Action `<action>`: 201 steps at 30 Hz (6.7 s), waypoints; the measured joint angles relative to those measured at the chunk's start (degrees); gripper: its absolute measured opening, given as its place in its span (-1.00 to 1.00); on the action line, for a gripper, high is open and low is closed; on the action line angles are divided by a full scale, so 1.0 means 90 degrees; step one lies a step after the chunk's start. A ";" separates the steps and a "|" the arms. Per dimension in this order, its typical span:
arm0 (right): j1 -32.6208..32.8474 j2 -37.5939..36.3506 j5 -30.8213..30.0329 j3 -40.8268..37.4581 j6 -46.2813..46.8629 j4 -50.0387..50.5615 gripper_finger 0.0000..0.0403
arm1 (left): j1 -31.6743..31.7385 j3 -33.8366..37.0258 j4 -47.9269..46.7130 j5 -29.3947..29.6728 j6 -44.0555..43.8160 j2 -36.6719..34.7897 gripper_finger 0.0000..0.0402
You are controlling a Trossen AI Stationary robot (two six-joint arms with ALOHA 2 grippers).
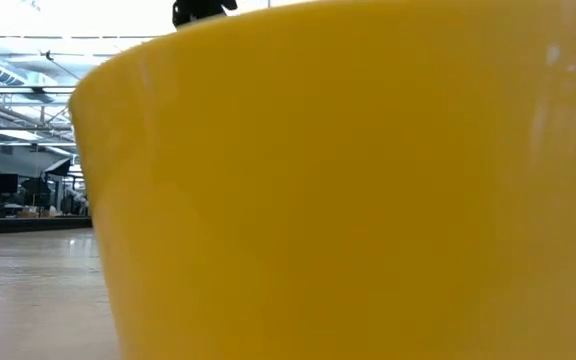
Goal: Pick & Place Mini bowls
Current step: Stack the yellow bowl on the yellow bowl on the shelf, then return to Home Position
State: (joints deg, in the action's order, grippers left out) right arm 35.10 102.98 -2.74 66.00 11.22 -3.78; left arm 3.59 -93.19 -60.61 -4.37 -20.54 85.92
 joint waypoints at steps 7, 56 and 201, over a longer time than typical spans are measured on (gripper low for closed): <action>0.0205 0.0563 -0.0005 0.0201 -0.0340 -0.0122 -0.15 | -0.0588 0.0000 0.0001 0.0168 -0.0283 0.0006 -0.24; 0.0099 -0.0562 -0.1693 0.0192 -0.3304 0.1268 -0.99 | -0.0961 0.0000 -0.0872 0.0829 -0.0095 0.0009 -0.24; -0.5016 -0.8819 -0.0728 -0.7216 -0.0389 -0.3334 -0.18 | -0.2401 1.0265 0.9054 0.4618 -0.0609 -0.6548 -0.24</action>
State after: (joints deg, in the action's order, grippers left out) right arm -10.04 23.62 -9.29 1.06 7.72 -33.78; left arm -18.02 -0.80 20.88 37.19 -26.02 26.98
